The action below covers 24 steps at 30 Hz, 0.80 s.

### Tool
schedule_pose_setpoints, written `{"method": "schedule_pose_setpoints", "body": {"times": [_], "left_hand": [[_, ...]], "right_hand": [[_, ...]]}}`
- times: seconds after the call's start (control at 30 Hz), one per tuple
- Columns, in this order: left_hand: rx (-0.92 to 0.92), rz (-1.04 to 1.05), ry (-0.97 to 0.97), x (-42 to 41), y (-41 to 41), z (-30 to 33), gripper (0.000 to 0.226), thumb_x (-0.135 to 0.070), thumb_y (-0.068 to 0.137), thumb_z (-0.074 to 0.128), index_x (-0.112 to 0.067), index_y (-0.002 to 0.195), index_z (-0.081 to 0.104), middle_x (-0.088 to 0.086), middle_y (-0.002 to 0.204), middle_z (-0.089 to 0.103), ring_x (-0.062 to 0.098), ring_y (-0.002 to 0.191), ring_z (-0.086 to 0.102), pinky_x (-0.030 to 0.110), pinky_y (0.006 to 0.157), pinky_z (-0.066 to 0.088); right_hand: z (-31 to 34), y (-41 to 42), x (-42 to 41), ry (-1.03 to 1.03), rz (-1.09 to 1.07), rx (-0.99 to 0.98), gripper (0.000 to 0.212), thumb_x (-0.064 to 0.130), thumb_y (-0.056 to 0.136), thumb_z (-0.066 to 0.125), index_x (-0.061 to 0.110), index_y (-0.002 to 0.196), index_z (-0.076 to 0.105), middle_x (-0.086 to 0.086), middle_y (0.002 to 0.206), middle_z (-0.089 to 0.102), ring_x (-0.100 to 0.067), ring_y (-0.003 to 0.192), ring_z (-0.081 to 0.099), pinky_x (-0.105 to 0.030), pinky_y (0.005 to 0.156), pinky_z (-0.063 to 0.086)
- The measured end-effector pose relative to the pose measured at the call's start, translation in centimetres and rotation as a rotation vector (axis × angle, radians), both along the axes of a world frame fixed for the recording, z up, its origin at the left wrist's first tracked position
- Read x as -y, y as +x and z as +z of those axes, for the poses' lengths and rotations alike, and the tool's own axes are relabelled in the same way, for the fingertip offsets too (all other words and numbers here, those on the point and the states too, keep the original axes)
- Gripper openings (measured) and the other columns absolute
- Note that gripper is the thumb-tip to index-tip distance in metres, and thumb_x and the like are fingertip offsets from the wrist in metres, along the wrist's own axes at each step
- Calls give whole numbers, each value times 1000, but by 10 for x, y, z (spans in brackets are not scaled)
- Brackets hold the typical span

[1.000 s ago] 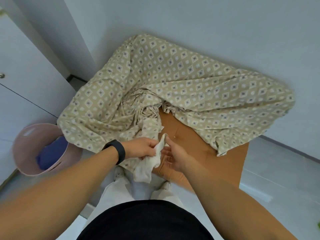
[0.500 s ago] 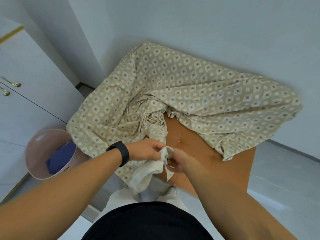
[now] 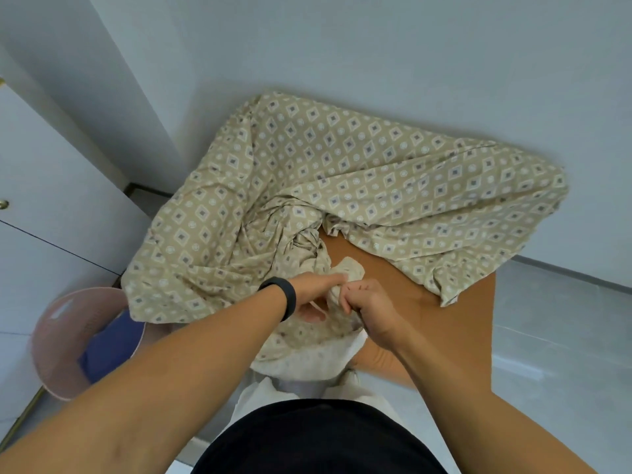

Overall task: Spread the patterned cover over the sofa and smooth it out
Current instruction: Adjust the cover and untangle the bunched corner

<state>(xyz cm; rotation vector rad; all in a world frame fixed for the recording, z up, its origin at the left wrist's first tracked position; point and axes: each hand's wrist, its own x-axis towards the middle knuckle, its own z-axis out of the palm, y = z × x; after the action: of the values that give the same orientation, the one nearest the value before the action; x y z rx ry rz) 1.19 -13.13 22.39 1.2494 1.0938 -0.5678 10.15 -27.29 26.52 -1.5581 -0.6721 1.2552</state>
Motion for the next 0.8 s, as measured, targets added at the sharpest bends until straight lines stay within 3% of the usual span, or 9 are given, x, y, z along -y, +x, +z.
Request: {"method": "schedule_pose_setpoints", "body": {"times": [0.1,0.17,0.27,0.33,0.43,0.57,0.63,0.7,0.8], "left_hand": [[11,71,88,2,-3,-12,21,-20,93,57,-1,102,60,14,73,62,26,56,58,27,48,42],[133,102,197,4,-6,-12,8,-11,96,47,-8,99,54,7,69,48,21,52,44,25,44,32],[394,206,89,12,-14,2,18,-7,99,49,-15,87,60,-1,70,57,14,59,53,26,53,42],[471,187,-97,15,-20,11,20,-4,99,52,-16,102,68,-2,84,70,10,74,65,19,66,51],[464,84,-328,18,-32,15,20,-19,90,62,-9,106,68,11,97,66,22,87,62,28,79,51],[341,128,-210,22,-43,6,58,-64,97,47,-16,91,79,2,65,52,15,52,44,26,51,38],[245,376,-34,17,-48,-3,58,-65,98,45,-15,97,75,5,70,52,15,49,44,25,50,38],[210,591,-67,11,-52,-12,51,-64,95,52,-18,111,67,12,89,60,20,61,54,28,52,45],[179,559,-111,6,-47,-17,47,-58,93,62,-16,111,70,10,94,69,24,76,64,32,61,53]], "right_hand": [[-2,-9,2,-19,40,-29,18,8,63,50,14,51,62,-4,50,42,-16,52,33,-23,51,28],[-11,-9,5,-134,-80,-10,22,8,78,51,11,68,71,-8,59,52,-19,56,41,-23,51,33],[-28,-1,3,-345,-384,100,25,23,98,51,11,101,72,-1,73,66,-16,68,54,-28,62,43],[-36,7,-2,-493,-429,-44,37,47,99,52,17,111,70,-5,92,72,-22,83,63,-35,73,50],[-39,11,-11,-576,-278,-309,49,58,93,60,15,109,76,-10,103,78,-29,98,73,-39,79,57],[-31,3,-25,-445,-323,-379,14,12,85,52,1,87,61,-18,74,59,-32,65,62,-40,69,54],[-28,-5,-30,-369,-324,-377,26,8,74,52,0,95,64,-23,85,59,-36,77,61,-46,79,54],[-25,-13,-28,-321,-273,-351,19,8,69,51,2,78,67,-20,80,62,-33,77,59,-42,75,53],[-23,-17,-15,-301,-146,-289,7,10,60,53,7,65,57,-8,69,50,-23,66,47,-32,60,40]]}}
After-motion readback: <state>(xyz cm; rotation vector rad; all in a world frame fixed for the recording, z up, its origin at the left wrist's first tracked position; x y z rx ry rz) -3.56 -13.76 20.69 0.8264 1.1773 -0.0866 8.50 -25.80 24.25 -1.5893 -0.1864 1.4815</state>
